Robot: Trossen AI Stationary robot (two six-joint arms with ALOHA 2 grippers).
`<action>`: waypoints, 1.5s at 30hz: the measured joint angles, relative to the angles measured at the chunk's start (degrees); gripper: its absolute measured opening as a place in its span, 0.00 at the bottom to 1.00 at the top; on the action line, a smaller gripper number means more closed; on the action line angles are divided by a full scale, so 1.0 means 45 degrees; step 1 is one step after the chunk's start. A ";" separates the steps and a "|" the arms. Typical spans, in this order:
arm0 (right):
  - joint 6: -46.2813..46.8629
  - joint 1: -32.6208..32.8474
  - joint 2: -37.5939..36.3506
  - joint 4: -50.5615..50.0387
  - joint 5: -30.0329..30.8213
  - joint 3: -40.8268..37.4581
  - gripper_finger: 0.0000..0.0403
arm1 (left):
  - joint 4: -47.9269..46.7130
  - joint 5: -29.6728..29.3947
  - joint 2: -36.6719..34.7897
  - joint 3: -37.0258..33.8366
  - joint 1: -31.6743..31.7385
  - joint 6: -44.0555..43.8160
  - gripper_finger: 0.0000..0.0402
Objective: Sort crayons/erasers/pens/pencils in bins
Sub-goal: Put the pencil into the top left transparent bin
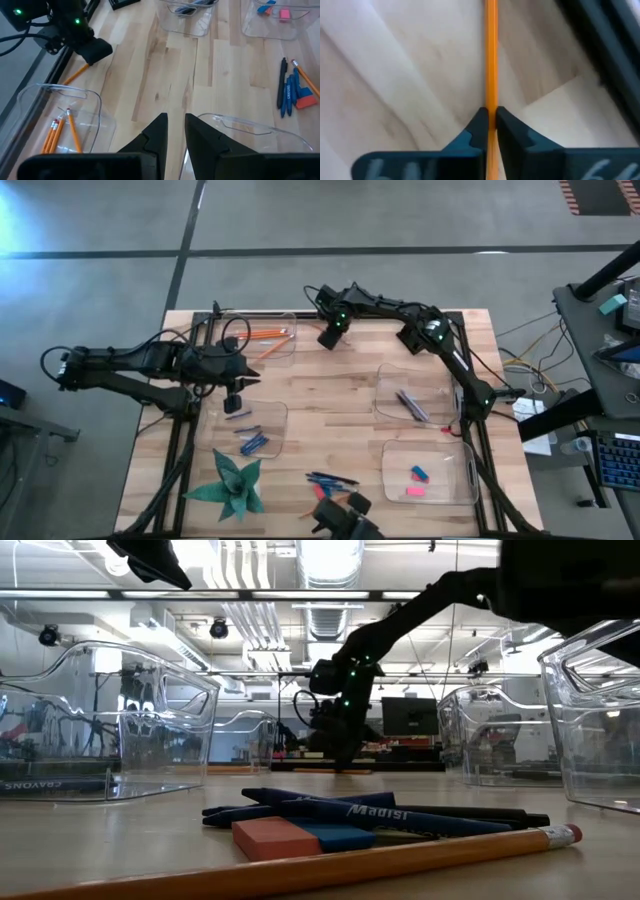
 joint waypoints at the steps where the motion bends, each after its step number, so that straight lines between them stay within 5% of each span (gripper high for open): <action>1: -0.0071 0.0021 -0.0016 -0.0218 -0.0050 0.0000 0.04 | -0.0002 0.0035 0.0000 -0.0005 0.0000 0.0005 0.13; 12: -0.0465 0.0516 -0.0944 -0.2143 -0.0216 -0.0384 0.03 | -0.0017 0.0645 0.0022 -0.0110 -0.0005 0.0347 0.13; 19: -0.0254 0.1000 -0.3216 -0.1919 -0.0251 -0.2308 0.03 | -0.0012 0.0672 0.0024 -0.0185 -0.0005 0.0350 0.13; 32: 0.2239 0.1851 -0.9517 0.4050 -0.0117 -0.8244 0.03 | 0.1321 -0.1435 0.0167 -0.0335 0.1070 -0.0045 0.13; 40: 0.1929 0.2118 -1.1769 0.5985 -0.0115 -0.9170 0.03 | 0.5297 0.0051 0.1355 -0.0340 0.2449 -0.2513 0.13; 45: 0.1826 0.2123 -1.2640 0.6108 -0.0446 -0.9141 0.03 | 0.8160 0.2584 0.2614 -0.0345 0.3446 -0.4335 0.13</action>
